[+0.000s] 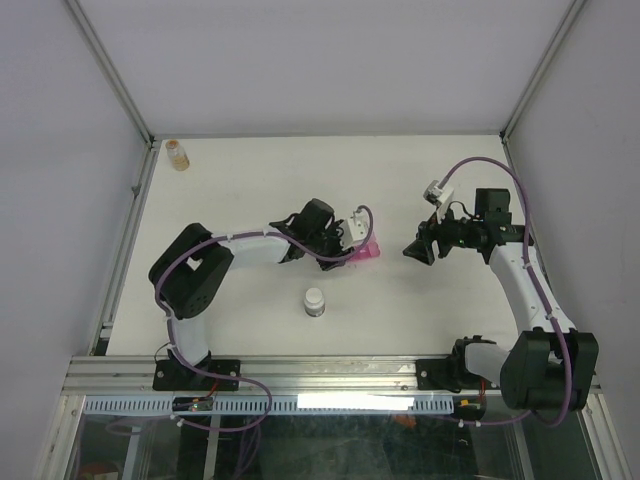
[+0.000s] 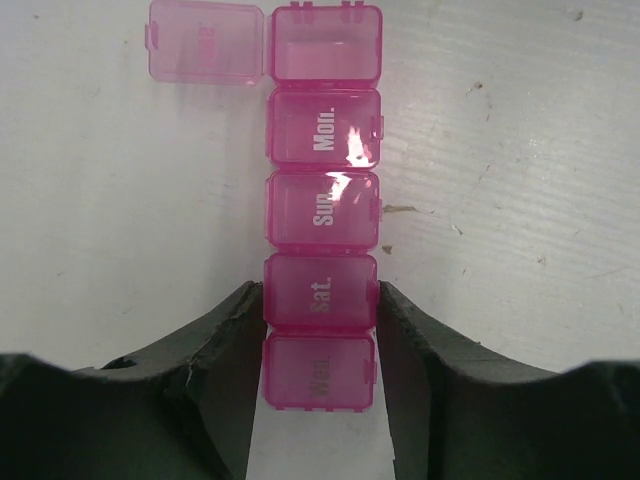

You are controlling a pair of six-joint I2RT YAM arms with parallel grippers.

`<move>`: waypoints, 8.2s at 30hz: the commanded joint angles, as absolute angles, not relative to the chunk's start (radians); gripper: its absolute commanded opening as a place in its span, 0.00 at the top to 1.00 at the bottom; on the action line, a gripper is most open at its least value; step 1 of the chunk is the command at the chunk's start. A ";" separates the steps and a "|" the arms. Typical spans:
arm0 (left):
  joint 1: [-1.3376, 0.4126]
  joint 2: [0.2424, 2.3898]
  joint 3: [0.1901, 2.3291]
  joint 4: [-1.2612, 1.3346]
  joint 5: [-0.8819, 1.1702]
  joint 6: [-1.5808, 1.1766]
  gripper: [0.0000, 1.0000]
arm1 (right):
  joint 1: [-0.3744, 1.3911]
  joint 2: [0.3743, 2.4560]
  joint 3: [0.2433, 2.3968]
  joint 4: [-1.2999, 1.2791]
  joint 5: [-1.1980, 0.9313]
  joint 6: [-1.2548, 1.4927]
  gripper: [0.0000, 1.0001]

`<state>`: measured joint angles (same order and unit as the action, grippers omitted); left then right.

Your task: Sort the pills into containers

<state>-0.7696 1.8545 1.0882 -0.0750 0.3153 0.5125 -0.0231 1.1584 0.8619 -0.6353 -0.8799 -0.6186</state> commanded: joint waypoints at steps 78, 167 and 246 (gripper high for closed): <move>-1.185 1.480 0.974 -0.505 -0.386 -0.600 0.91 | -0.053 0.921 0.754 -0.792 -1.269 -1.031 0.01; -1.008 0.871 0.465 0.571 0.102 -0.533 0.01 | 0.221 1.003 0.795 -0.621 -1.336 -0.891 1.00; -1.003 1.242 0.686 0.626 0.447 0.074 0.17 | 0.242 1.015 0.807 -0.768 -1.256 -1.047 1.00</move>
